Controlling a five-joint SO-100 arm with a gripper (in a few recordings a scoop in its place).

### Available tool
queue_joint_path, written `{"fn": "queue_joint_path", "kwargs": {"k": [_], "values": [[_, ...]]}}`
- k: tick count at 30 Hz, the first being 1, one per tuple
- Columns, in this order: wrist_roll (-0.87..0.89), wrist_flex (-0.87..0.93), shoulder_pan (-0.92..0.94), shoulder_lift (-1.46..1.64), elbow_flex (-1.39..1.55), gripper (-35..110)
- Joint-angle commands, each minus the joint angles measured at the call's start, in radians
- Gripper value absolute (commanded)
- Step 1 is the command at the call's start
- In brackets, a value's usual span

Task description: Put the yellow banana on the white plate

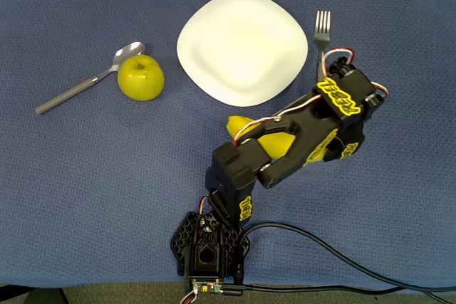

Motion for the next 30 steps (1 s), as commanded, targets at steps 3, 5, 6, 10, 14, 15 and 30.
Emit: {"fn": "queue_joint_path", "kwargs": {"k": [3,5,6,10,14,15,30], "values": [[0.121,-0.018,-0.066,0.202,0.006,0],[0.192,-0.064,-0.11,0.239,0.055,0],[0.222,-0.081,-0.133,0.256,0.083,0],[0.359,-0.13,-0.242,0.282,0.13,0],[0.515,-0.176,-0.368,0.241,0.114,0],[0.557,-0.187,-0.397,0.224,0.103,0],[1.075,-0.285,-0.657,-0.103,-0.222,0]]}}
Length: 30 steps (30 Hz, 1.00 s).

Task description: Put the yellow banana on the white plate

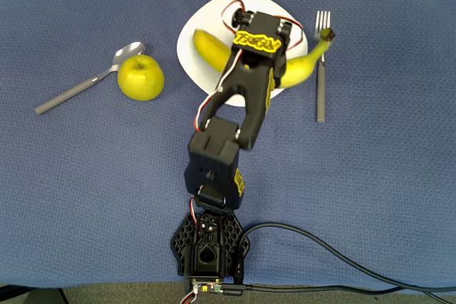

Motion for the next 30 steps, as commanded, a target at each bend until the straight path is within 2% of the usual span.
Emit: {"fn": "queue_joint_path", "kwargs": {"k": [1,10,19,22,30], "values": [[0.112,-0.025,-0.048,-0.052,-0.192,0],[0.305,0.0,-0.106,-0.293,-0.456,0],[0.295,-0.021,-0.121,-0.407,-0.52,0],[0.299,-0.028,-0.123,-0.408,-0.489,11],[0.31,-0.028,-0.097,-0.472,-0.465,19]]}}
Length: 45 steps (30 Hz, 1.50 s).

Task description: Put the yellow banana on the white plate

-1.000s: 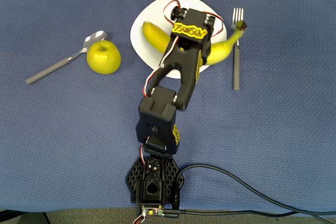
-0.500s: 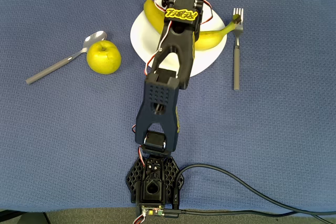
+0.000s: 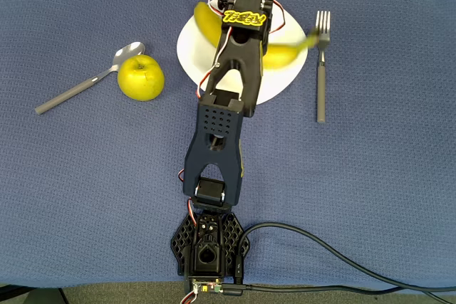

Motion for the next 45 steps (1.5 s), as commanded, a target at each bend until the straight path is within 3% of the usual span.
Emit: {"fn": "queue_joint_path", "kwargs": {"k": [1,18,28,35,39,45], "values": [[-0.008,-0.029,0.025,0.002,-0.015,20],[0.012,0.048,-0.028,0.221,0.129,17],[-0.029,0.04,-0.011,0.267,0.095,25],[-0.038,0.077,-0.008,0.387,0.126,2],[-0.091,0.069,-0.009,0.534,0.265,0],[-0.186,-0.069,0.006,0.873,0.701,0]]}}
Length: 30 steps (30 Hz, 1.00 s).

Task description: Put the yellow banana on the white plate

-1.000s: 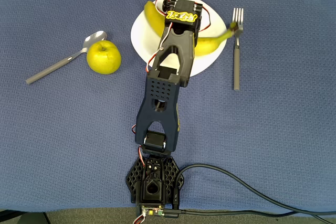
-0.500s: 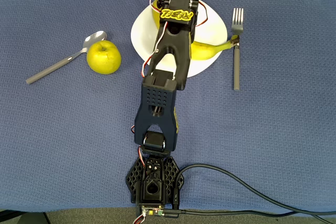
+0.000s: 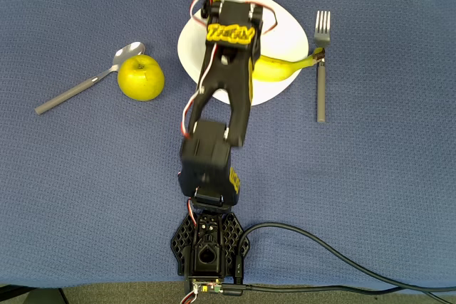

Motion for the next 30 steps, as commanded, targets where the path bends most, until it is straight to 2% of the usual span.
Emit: {"fn": "queue_joint_path", "kwargs": {"k": [1,7,14,21,25,30], "values": [[-0.06,-0.107,0.02,0.301,0.288,0],[-0.143,-0.152,0.006,0.66,0.63,0],[-0.207,-0.098,0.012,0.988,0.867,0],[-0.16,-0.04,-0.035,1.127,1.02,0],[-0.167,-0.138,-0.101,1.206,1.163,0],[-0.092,-0.167,-0.255,1.192,1.2,0]]}}
